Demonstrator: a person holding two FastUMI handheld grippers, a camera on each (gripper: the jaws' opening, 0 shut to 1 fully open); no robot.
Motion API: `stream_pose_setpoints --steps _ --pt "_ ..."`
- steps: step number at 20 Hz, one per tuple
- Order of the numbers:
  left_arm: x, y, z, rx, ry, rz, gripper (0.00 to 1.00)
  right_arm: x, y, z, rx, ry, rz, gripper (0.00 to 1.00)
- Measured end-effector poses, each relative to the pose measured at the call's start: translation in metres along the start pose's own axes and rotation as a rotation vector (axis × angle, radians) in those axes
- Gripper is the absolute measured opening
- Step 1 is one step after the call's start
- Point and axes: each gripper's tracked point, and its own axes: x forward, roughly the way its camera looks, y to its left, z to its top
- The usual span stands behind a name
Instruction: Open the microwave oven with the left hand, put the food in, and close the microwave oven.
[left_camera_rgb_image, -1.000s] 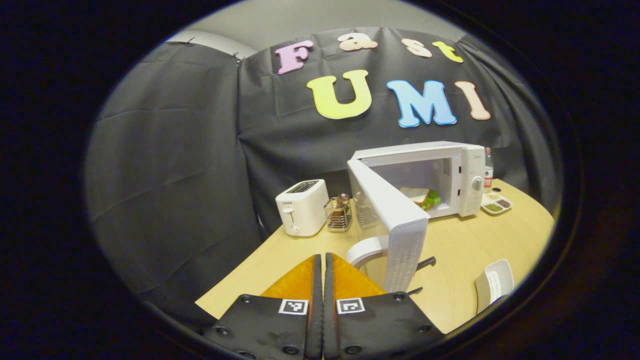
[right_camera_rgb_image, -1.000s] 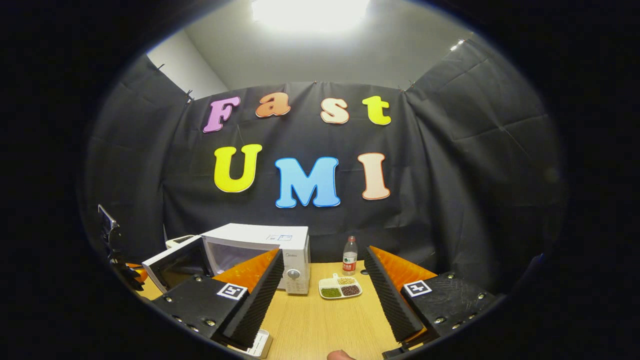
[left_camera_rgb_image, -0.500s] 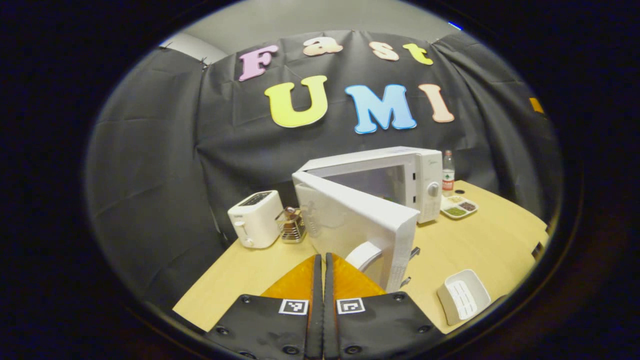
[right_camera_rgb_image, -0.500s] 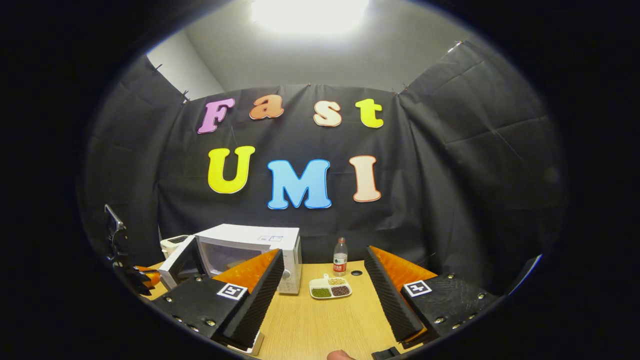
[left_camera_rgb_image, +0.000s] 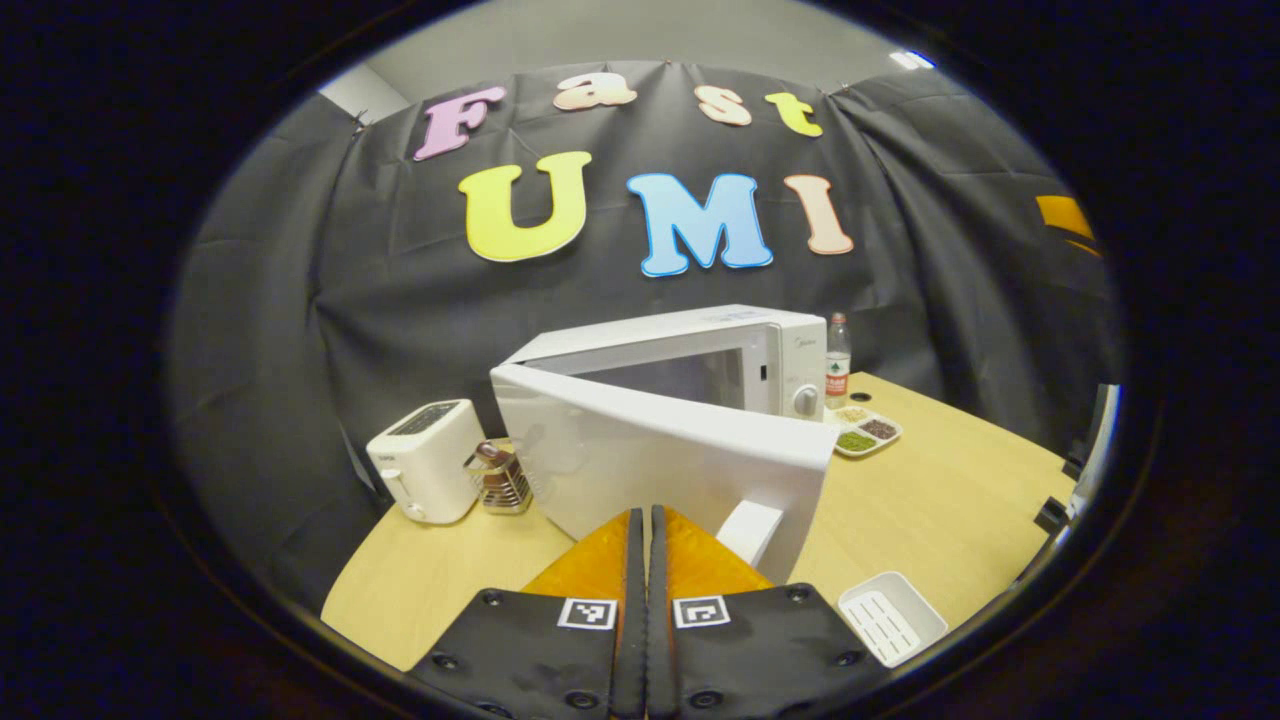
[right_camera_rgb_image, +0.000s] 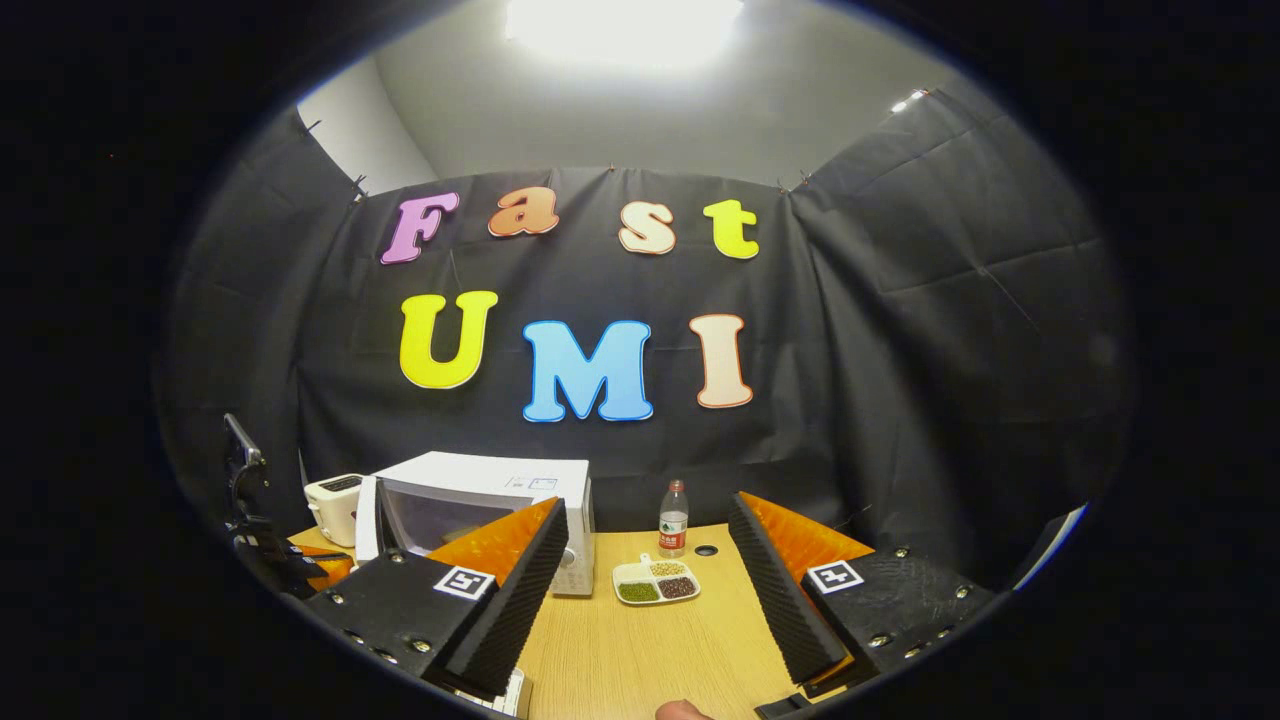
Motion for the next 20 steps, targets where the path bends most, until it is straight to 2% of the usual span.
stream_pose_setpoints --steps 11,20 --pt "0.07 -0.038 0.024 0.007 -0.031 -0.173 0.07 0.014 0.002 -0.005 -0.015 0.02 -0.103 0.98" --pt "0.126 -0.061 0.034 0.01 -0.034 -0.238 0.07 0.026 0.002 -0.02 -0.028 0.063 -0.17 0.98"
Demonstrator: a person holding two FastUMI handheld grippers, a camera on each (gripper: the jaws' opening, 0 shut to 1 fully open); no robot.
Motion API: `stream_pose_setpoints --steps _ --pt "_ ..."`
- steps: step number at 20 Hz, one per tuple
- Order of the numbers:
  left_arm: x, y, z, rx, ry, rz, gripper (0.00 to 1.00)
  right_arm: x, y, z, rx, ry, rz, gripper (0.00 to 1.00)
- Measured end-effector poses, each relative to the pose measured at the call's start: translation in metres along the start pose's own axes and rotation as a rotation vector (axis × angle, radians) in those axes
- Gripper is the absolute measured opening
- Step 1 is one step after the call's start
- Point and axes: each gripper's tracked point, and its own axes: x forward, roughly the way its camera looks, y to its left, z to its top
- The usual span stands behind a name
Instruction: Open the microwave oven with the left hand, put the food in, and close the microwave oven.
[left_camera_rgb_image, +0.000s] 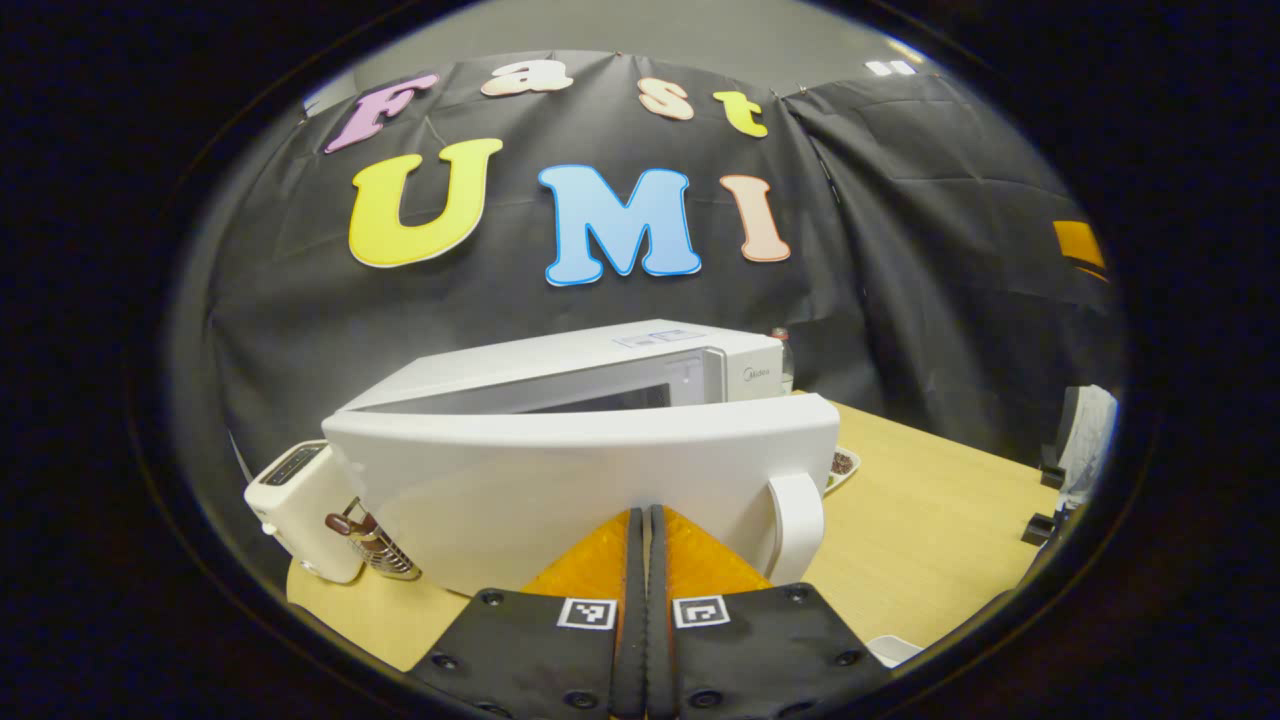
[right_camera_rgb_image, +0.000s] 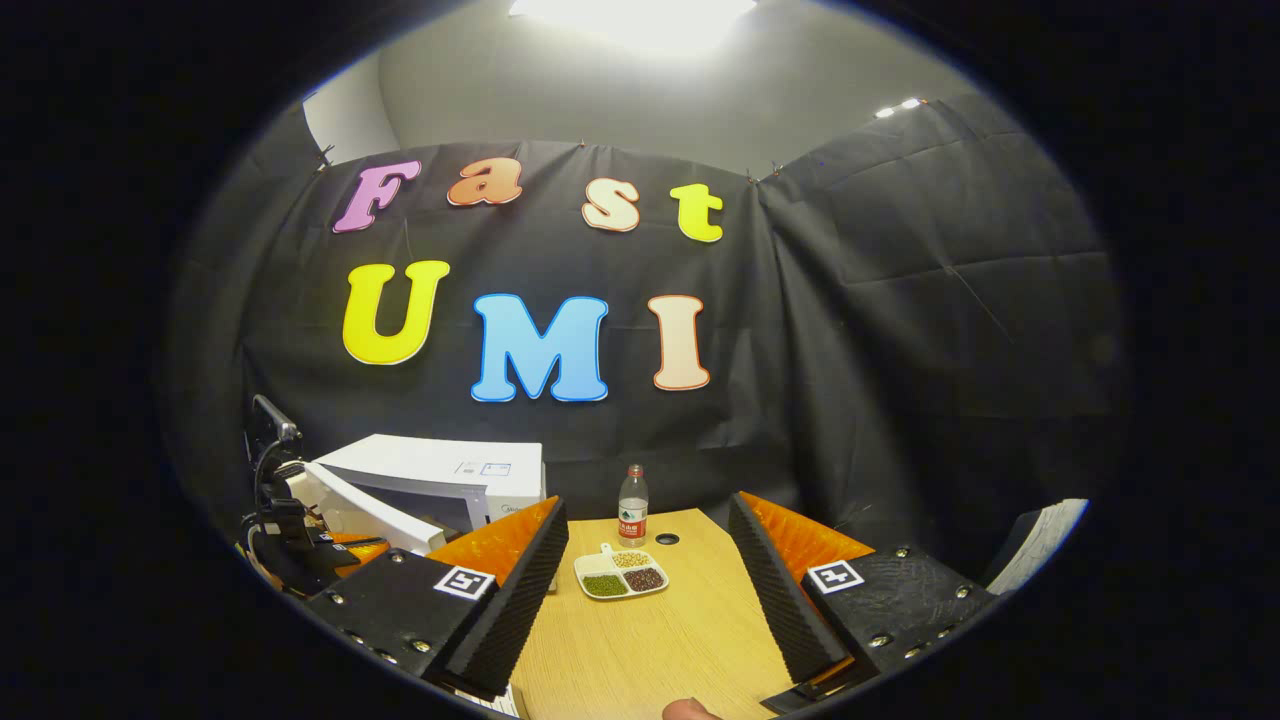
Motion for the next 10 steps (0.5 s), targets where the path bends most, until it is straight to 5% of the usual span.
stream_pose_setpoints --steps 10 --pt "0.06 0.006 0.012 -0.026 -0.018 0.001 0.07 0.005 0.012 -0.011 -0.043 0.032 -0.017 0.98"
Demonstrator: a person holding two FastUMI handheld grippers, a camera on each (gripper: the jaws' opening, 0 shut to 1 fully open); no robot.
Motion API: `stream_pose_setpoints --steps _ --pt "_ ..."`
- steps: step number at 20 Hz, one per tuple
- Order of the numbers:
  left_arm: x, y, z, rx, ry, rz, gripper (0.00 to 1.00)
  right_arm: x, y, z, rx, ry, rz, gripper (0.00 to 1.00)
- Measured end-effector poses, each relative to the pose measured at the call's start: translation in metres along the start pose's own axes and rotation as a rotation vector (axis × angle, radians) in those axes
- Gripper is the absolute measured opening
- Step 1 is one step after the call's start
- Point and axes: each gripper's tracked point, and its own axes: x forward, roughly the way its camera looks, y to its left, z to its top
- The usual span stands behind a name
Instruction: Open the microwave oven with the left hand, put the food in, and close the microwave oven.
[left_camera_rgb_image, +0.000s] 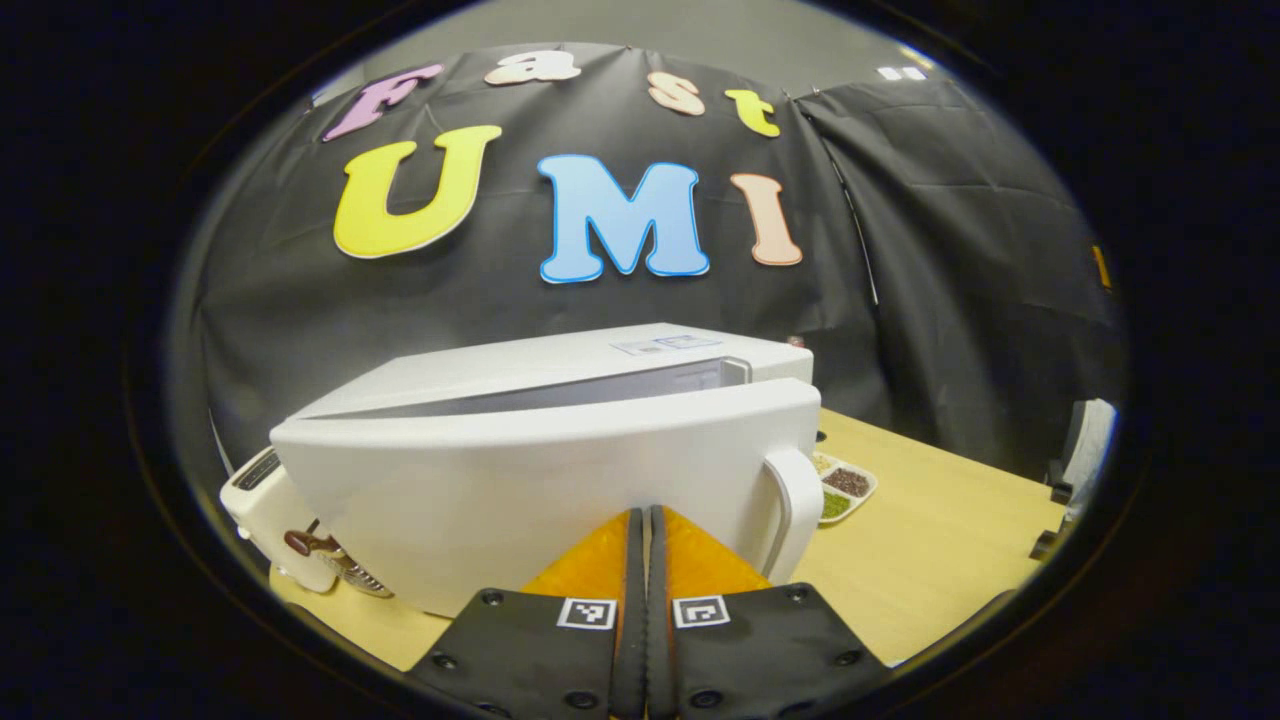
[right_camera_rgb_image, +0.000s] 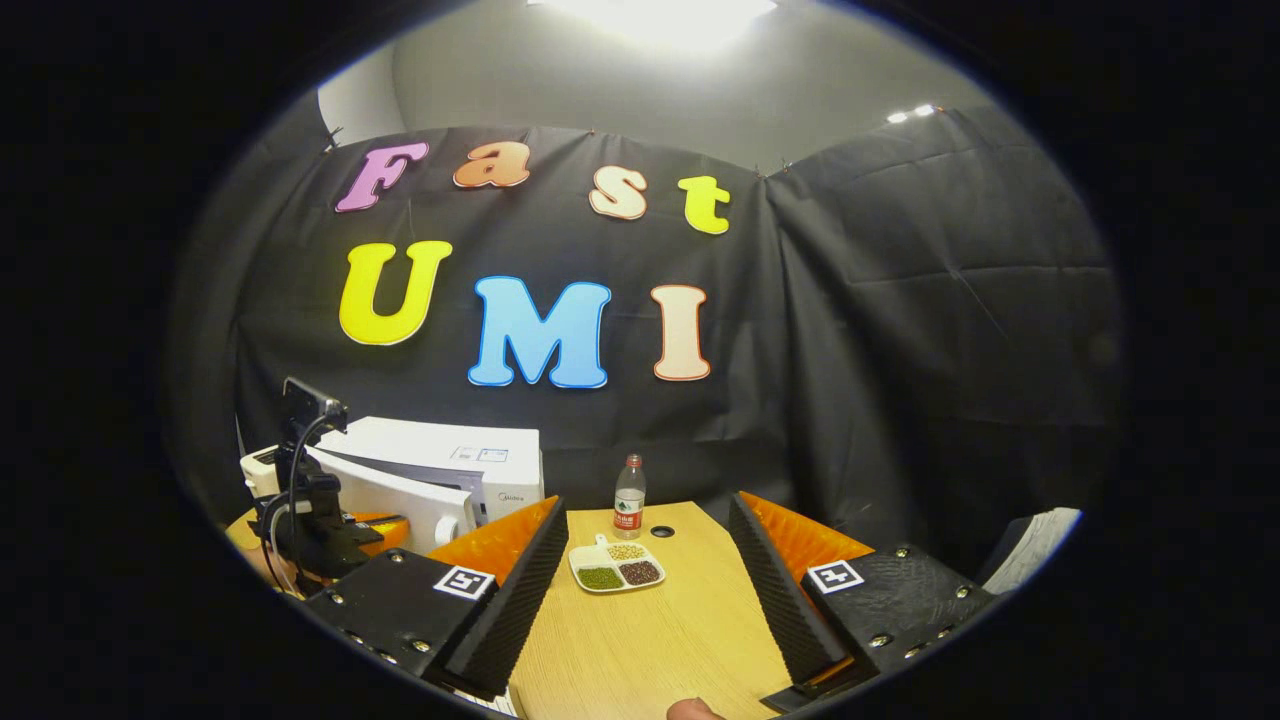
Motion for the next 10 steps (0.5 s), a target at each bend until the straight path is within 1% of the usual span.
stream_pose_setpoints --steps 1,2,4,5,6,7,8,9,10 --pt "0.005 0.001 0.001 -0.006 -0.002 0.003 0.07 0.0 -0.002 -0.002 -0.002 0.004 -0.005 0.98" --pt "0.009 0.002 0.003 -0.012 -0.003 0.004 0.1 0.0 -0.003 -0.003 -0.003 0.006 -0.009 0.98" --pt "0.017 0.003 0.004 -0.016 -0.008 0.009 0.1 0.0 -0.004 -0.004 -0.001 0.012 -0.019 0.98" --pt "0.021 0.006 0.006 -0.014 -0.01 0.012 0.07 0.003 -0.003 -0.004 -0.002 0.017 -0.022 0.98" --pt "0.023 0.007 0.007 -0.014 -0.012 0.014 0.1 0.006 -0.002 -0.005 -0.004 0.02 -0.026 0.98" --pt "0.025 0.009 0.008 -0.012 -0.014 0.02 0.1 0.004 -0.001 -0.005 -0.006 0.022 -0.028 0.98" --pt "0.028 0.014 0.009 -0.009 -0.024 0.045 0.1 0.006 -0.001 -0.006 -0.007 0.023 -0.029 0.98" --pt "0.031 0.02 0.011 -0.008 -0.03 0.067 0.07 0.006 -0.002 -0.008 -0.008 0.025 -0.029 0.98" --pt "0.032 0.017 0.01 -0.026 -0.027 0.06 0.09 0.008 -0.001 -0.007 -0.009 0.027 -0.029 0.98"
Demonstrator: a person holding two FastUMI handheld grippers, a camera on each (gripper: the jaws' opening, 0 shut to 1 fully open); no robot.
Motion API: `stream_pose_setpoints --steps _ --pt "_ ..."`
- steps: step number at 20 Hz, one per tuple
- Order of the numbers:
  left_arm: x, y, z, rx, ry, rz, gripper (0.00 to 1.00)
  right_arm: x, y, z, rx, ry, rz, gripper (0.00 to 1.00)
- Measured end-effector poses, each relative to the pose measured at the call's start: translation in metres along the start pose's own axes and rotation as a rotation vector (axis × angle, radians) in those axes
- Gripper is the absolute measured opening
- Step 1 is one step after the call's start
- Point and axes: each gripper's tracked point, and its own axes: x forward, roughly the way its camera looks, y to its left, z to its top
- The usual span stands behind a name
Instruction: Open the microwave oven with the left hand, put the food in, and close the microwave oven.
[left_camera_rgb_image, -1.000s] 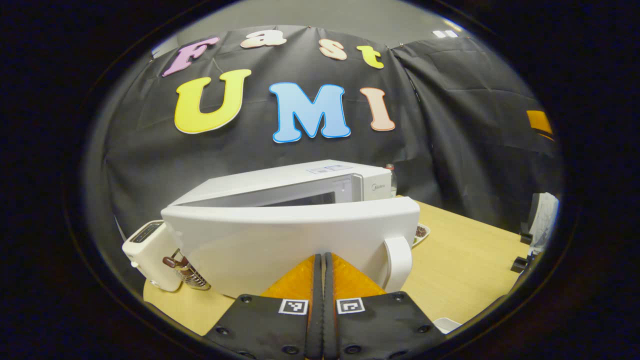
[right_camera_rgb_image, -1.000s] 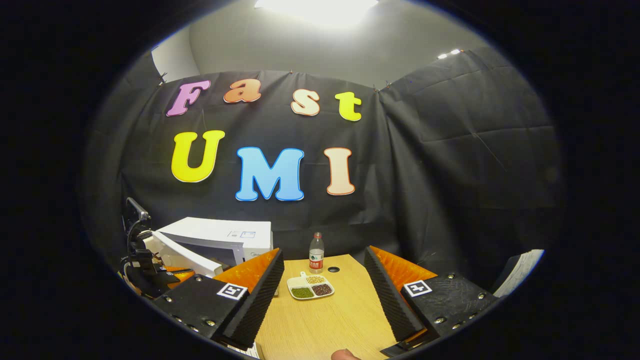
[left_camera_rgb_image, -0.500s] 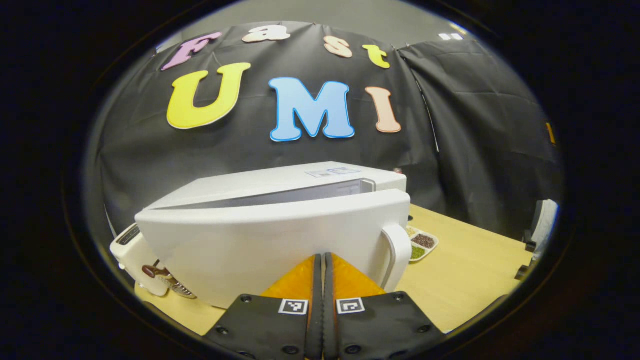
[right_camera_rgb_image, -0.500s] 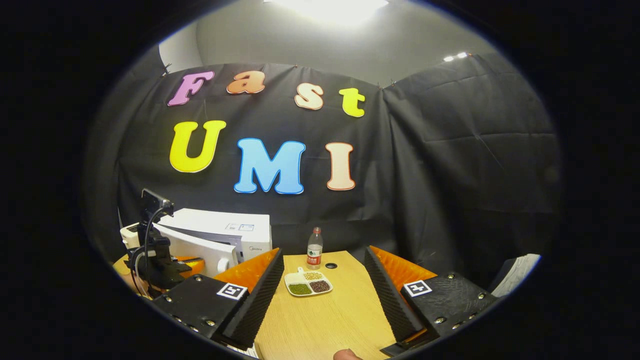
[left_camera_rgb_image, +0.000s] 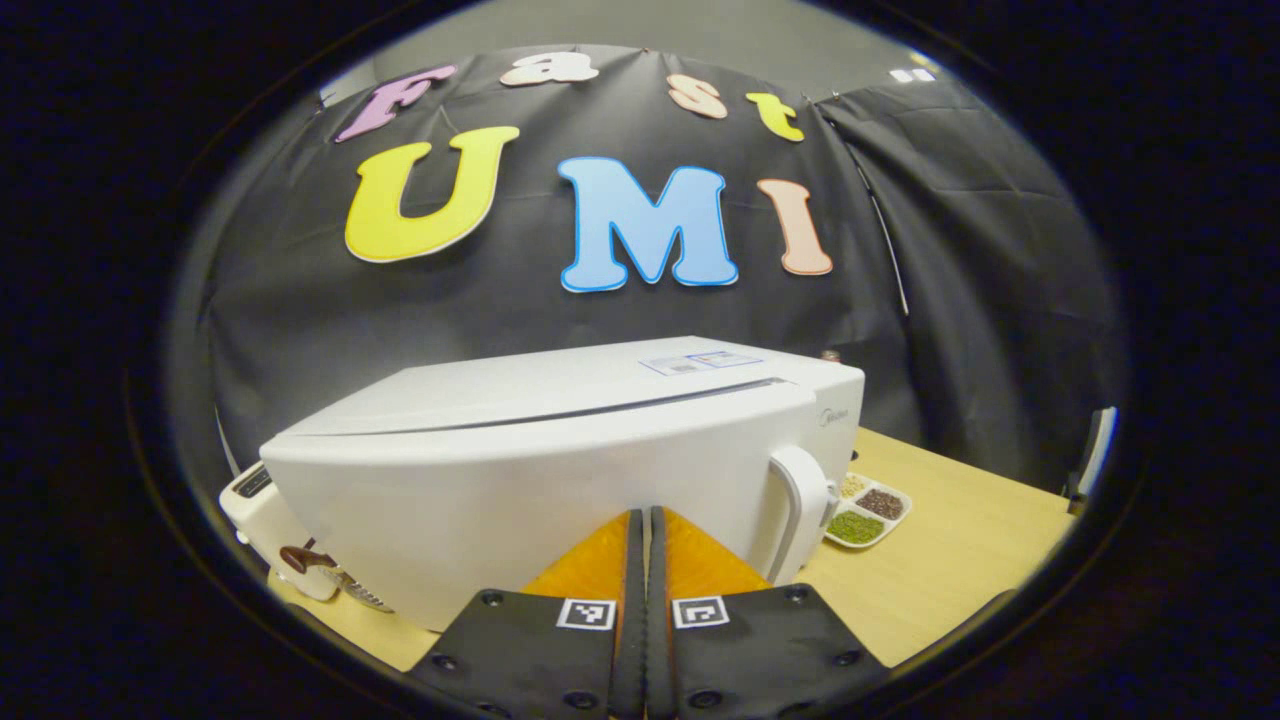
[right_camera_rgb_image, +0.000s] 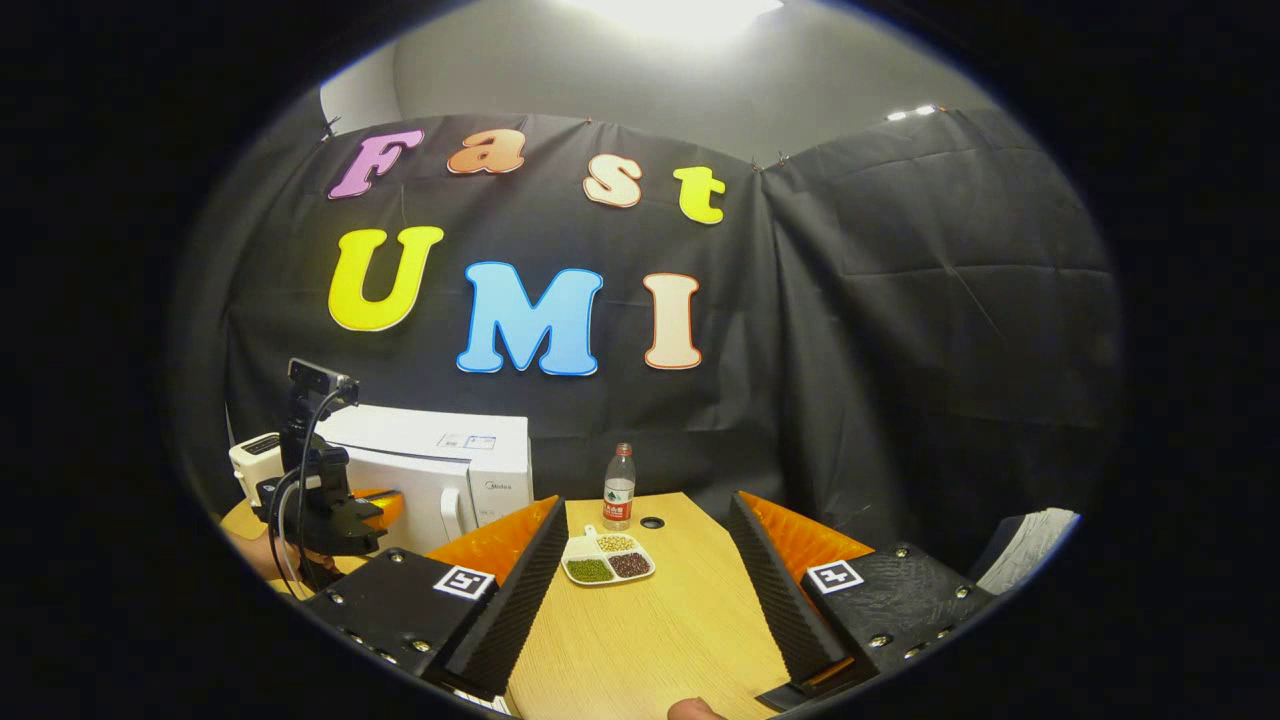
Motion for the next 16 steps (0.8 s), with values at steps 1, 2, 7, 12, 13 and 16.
stream_pose_setpoints --steps 1,2,7,12,13,16 --pt "0.001 -0.003 -0.001 -0.008 -0.003 0.005 0.1 0.001 0.0 -0.001 0.0 0.0 0.001 0.98" --pt "0.002 -0.001 0.001 0.0 -0.005 0.015 0.07 0.003 0.0 0.0 0.001 0.001 0.001 0.98" --pt "0.015 -0.009 -0.002 -0.03 0.012 0.024 0.09 0.008 0.007 -0.001 -0.004 0.001 0.029 0.98" --pt "0.003 -0.018 0.014 -0.038 -0.008 0.032 0.07 0.008 0.019 0.002 -0.005 -0.006 0.09 0.98" --pt "-0.005 -0.016 0.019 -0.033 -0.018 0.041 0.1 0.007 0.02 0.006 -0.004 -0.015 0.103 0.98" --pt "-0.038 -0.018 0.039 -0.03 -0.052 0.061 0.07 0.002 0.02 0.014 0.009 -0.04 0.155 0.98"
